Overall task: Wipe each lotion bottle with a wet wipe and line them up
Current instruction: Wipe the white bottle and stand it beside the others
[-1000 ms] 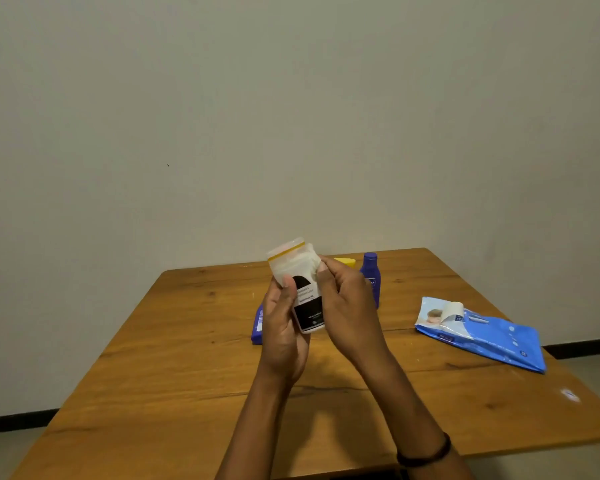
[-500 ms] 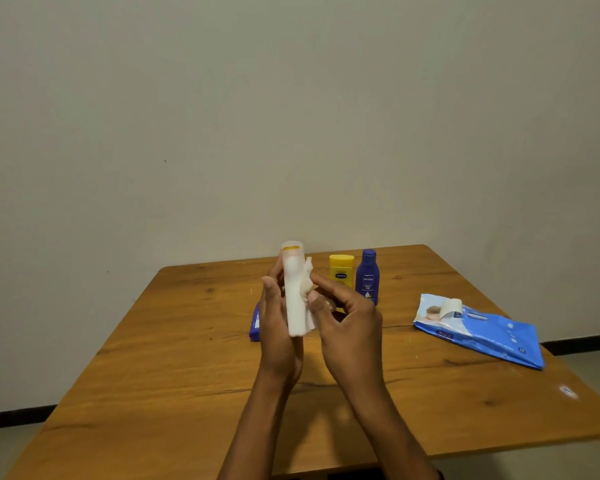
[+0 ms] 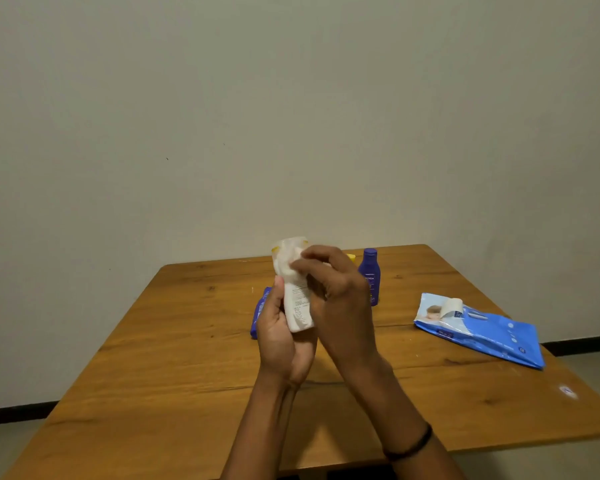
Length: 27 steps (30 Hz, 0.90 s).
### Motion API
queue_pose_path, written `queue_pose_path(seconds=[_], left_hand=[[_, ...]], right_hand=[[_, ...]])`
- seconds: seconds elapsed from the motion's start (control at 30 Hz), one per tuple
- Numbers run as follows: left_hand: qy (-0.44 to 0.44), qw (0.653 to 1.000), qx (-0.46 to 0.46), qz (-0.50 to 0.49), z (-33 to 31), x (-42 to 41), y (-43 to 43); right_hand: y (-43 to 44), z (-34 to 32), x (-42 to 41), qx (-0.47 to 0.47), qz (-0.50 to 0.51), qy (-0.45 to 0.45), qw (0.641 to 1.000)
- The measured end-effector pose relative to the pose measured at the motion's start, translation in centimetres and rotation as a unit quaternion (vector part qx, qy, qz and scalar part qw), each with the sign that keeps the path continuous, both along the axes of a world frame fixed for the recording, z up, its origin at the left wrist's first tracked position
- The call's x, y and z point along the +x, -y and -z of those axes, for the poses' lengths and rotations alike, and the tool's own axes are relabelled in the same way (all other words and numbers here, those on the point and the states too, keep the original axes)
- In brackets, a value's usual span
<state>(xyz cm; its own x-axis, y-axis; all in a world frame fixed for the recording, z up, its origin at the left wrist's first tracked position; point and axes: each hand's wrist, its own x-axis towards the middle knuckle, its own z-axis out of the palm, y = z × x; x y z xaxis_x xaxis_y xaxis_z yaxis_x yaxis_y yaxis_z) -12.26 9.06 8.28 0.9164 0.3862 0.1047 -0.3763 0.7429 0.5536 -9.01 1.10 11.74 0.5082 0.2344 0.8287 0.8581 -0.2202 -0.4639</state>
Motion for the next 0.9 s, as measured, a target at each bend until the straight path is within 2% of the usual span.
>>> queue_pose_path(seconds=[0.17, 0.3, 0.57, 0.63, 0.73, 0.9], left_hand=[[-0.023, 0.999, -0.029, 0.026, 0.0, -0.3, -1.4], [-0.006, 1.000, -0.014, 0.010, 0.1, -0.3, -1.7], [0.017, 1.000, -0.015, -0.005, -0.2, -0.4, -0.3], [0.024, 0.999, -0.042, -0.001, -0.2, -0.4, -0.3], [0.030, 0.996, -0.079, 0.005, 0.0, -0.5, -0.9], [0.010, 0.996, -0.083, -0.006, 0.9, -0.7, -1.1]], right_hand=[[0.8, 3.4, -2.5, -0.068, -0.010, -0.039, 0.997], [1.6, 3.0, -2.3, -0.112, -0.021, -0.037, 0.993], [0.7, -1.8, 1.9, -0.022, -0.011, -0.042, 0.999], [0.5, -0.9, 1.6, -0.002, -0.021, -0.047, 0.999], [0.4, 2.1, -0.1, 0.027, -0.033, -0.108, 0.993], [0.4, 5.9, -2.6, 0.103, -0.001, -0.164, 0.981]])
